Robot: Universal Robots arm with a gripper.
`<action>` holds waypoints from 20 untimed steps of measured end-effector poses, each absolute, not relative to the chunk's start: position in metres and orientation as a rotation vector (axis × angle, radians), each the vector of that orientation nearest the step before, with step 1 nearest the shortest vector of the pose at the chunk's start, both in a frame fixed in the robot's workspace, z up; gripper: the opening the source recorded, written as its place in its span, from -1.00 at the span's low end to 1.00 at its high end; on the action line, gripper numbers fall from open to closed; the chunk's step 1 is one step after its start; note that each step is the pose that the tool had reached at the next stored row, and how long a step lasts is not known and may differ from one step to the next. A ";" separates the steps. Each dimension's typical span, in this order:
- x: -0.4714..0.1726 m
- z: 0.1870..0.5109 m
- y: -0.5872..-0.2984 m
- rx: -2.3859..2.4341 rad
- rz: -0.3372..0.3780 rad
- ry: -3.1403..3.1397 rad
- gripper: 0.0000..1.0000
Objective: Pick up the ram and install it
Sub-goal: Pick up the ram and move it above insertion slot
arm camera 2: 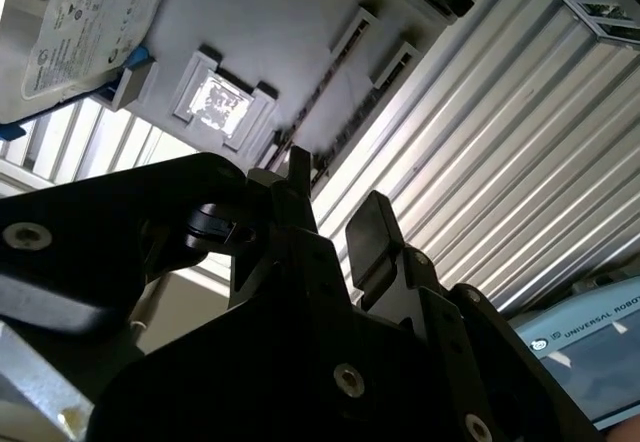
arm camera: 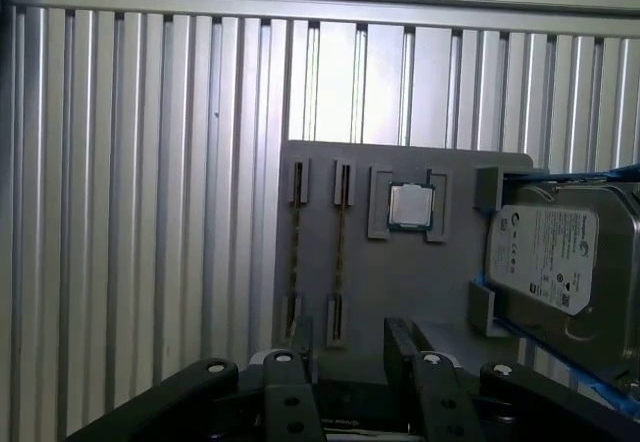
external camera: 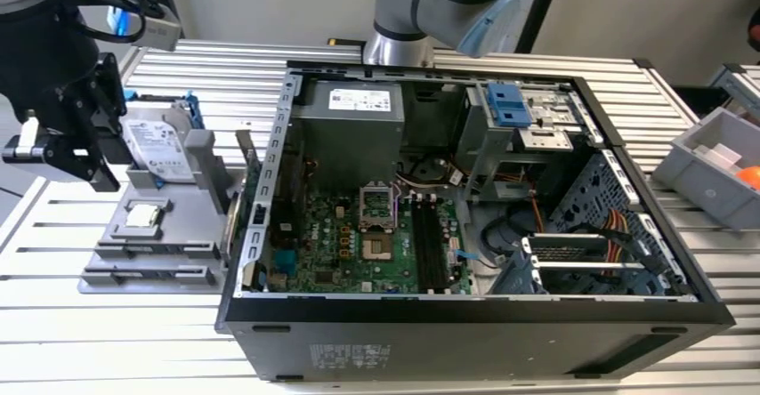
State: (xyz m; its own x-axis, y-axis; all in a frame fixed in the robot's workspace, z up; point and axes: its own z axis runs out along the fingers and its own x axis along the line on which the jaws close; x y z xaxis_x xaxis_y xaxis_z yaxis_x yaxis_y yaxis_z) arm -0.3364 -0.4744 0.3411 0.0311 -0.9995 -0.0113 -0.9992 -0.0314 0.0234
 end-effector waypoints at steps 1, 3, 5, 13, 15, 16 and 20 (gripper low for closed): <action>-0.336 0.340 -0.474 2.249 -0.038 -2.180 1.00; -0.336 0.338 -0.474 2.249 -0.038 -2.180 1.00; -0.336 0.337 -0.475 2.249 -0.038 -2.180 1.00; -0.336 0.330 -0.482 2.249 -0.039 -2.180 1.00; -0.336 0.328 -0.485 2.249 -0.039 -2.180 1.00; -0.336 0.327 -0.485 2.249 -0.039 -2.180 1.00; -0.338 0.324 -0.487 2.249 -0.039 -2.180 1.00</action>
